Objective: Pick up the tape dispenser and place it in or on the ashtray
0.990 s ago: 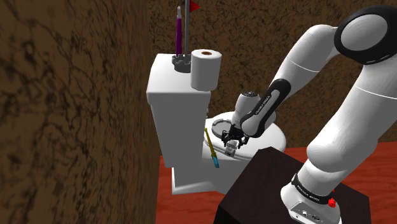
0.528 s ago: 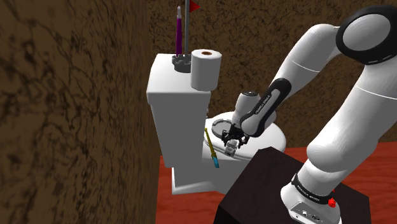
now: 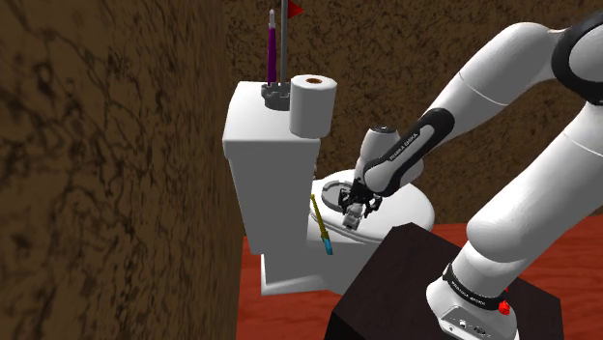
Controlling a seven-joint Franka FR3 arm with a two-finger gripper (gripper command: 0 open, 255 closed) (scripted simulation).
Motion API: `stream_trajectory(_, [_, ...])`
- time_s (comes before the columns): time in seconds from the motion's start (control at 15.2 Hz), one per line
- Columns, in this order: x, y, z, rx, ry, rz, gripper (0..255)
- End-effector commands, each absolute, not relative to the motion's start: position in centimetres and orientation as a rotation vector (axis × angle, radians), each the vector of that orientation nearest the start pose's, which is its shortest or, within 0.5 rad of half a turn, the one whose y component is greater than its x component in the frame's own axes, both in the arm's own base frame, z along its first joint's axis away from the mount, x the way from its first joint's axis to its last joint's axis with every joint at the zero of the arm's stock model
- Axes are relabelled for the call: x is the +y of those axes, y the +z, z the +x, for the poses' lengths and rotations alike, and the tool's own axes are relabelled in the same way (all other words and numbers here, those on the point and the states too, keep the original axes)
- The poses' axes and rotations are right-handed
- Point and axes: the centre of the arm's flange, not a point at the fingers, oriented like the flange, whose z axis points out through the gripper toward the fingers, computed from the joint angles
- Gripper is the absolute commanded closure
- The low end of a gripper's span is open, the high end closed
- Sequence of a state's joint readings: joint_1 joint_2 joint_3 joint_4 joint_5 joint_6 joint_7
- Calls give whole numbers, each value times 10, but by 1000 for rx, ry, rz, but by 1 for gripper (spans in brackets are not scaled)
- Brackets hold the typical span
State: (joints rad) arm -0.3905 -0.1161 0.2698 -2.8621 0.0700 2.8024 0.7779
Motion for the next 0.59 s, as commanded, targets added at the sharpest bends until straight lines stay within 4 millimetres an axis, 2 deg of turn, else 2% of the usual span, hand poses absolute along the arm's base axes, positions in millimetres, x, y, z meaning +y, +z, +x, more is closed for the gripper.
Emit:
stream_trajectory(0.0, [-50,242,360,1451,-81,-2771,255])
stream_trajectory(0.53, [-50,284,360,1451,-81,-2771,255])
